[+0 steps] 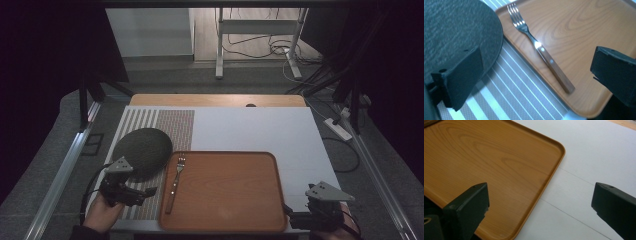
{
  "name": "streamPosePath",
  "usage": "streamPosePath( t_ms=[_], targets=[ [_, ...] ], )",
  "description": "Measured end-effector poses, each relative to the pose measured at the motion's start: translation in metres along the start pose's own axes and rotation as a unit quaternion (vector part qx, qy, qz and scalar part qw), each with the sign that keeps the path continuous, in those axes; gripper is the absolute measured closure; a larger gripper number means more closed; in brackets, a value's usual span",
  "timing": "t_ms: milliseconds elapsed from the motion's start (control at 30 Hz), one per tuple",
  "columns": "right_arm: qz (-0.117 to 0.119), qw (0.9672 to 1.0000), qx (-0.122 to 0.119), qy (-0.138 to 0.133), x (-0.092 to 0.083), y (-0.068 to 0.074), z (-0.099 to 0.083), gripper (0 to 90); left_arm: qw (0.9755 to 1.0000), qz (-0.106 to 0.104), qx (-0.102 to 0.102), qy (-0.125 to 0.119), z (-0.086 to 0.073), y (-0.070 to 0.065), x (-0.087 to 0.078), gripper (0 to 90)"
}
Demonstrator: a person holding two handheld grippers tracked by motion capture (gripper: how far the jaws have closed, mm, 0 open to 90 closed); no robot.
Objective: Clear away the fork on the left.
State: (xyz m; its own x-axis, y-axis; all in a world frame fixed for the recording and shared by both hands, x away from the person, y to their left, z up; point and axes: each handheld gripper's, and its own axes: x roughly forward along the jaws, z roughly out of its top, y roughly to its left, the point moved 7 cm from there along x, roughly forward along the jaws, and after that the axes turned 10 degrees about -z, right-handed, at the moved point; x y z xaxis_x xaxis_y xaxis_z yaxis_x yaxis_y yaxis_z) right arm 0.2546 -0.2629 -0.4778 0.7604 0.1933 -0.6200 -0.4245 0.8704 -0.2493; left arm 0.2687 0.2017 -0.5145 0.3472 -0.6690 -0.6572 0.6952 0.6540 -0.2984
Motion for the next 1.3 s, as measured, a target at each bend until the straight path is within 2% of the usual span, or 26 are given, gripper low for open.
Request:
streamPosePath(
  t_ms=[500, 733, 1033, 1300],
  targets=[
    [0.000, 1.0000, 0.001, 0.002, 0.000, 0.000, 0.000, 1.9, 0.9994, 0.026, -0.018, -0.011, -0.024, -0.003, -0.024, 0.0],
    [-0.001, 1.0000, 0.002, 0.002, 0.000, 0.000, 0.000, 1.9, 0.9985, 0.035, -0.025, -0.033, -0.030, -0.003, -0.037, 0.0],
    [-0.002, 1.0000, 0.003, 0.003, 0.001, 0.000, 0.000, 1.9, 0.9971, 0.059, -0.025, -0.041, -0.038, -0.003, -0.049, 0.0],
    [-0.002, 1.0000, 0.003, 0.003, 0.001, -0.001, 0.000, 1.9, 0.9960, 0.069, -0.028, -0.049, -0.045, 0.000, -0.058, 0.0]
  ],
)
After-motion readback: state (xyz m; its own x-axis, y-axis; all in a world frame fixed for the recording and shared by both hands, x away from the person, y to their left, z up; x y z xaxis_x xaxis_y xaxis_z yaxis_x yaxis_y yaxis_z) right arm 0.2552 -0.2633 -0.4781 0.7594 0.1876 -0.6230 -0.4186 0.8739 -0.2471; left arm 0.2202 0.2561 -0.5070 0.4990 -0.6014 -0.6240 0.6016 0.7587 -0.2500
